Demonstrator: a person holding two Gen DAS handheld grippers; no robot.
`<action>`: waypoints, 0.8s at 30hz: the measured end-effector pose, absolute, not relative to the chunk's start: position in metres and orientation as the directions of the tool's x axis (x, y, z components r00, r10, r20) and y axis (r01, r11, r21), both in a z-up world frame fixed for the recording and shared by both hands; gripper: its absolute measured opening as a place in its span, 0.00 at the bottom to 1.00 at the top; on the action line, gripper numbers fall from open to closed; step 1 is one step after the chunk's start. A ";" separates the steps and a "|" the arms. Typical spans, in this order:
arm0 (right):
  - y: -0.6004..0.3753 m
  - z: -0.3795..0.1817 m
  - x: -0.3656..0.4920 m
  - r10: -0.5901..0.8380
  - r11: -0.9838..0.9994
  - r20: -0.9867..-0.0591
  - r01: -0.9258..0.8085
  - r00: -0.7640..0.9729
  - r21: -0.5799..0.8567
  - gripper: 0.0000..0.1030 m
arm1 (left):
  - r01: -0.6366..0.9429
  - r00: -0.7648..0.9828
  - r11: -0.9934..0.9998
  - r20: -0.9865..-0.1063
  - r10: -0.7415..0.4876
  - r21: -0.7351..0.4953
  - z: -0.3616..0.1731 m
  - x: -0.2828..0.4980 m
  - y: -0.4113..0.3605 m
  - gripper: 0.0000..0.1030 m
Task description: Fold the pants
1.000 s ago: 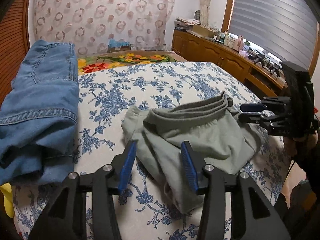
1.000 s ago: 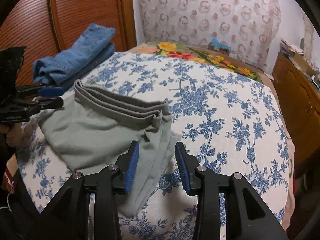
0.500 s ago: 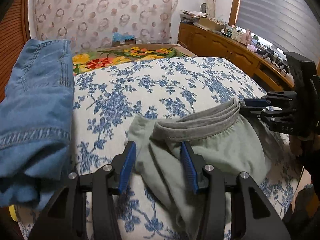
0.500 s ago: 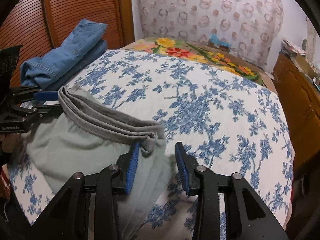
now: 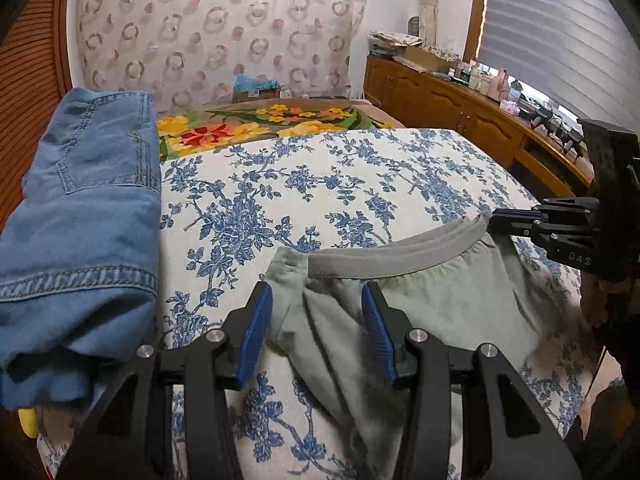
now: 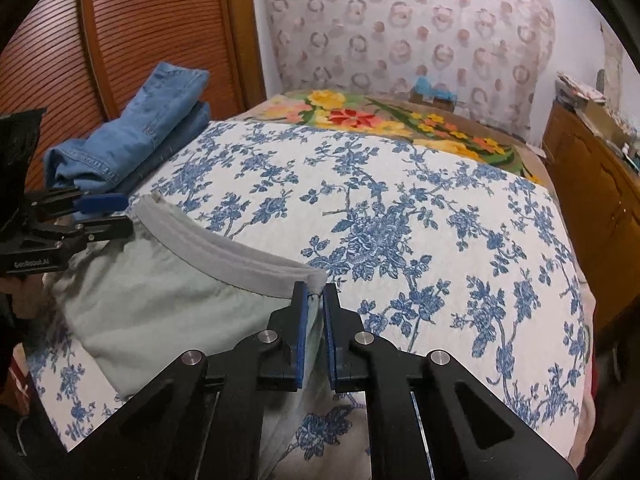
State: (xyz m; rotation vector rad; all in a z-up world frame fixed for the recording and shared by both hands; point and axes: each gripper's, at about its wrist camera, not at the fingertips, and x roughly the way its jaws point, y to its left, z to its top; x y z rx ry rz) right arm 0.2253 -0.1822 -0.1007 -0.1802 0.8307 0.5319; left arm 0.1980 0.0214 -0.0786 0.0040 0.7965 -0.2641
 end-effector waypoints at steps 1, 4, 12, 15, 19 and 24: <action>-0.184 -0.098 0.223 0.379 0.858 -0.739 -0.510 0.557 0.056 0.05 | 0.236 0.671 0.967 -0.703 -0.234 -0.097 -0.077 0.195 0.021 0.44; -0.187 -0.093 0.214 0.378 0.863 -0.732 -0.502 0.566 0.058 0.06 | 0.238 0.679 0.966 -0.694 -0.242 -0.104 -0.072 0.182 0.021 0.44; -0.201 -0.090 0.170 0.385 0.873 -0.725 -0.479 0.571 0.086 0.13 | 0.228 0.680 0.963 -0.685 -0.261 -0.141 -0.075 0.141 0.024 0.44; -0.203 -0.093 0.154 0.385 0.875 -0.727 -0.476 0.569 0.090 0.17 | 0.223 0.682 0.964 -0.683 -0.262 -0.146 -0.076 0.131 0.024 0.44; -0.206 -0.096 0.139 0.394 0.879 -0.721 -0.462 0.570 0.115 0.20 | 0.222 0.678 0.961 -0.683 -0.274 -0.164 -0.081 0.118 0.021 0.44; -0.207 -0.103 0.120 0.405 0.880 -0.720 -0.453 0.564 0.140 0.20 | 0.217 0.670 0.962 -0.691 -0.272 -0.169 -0.091 0.106 0.018 0.44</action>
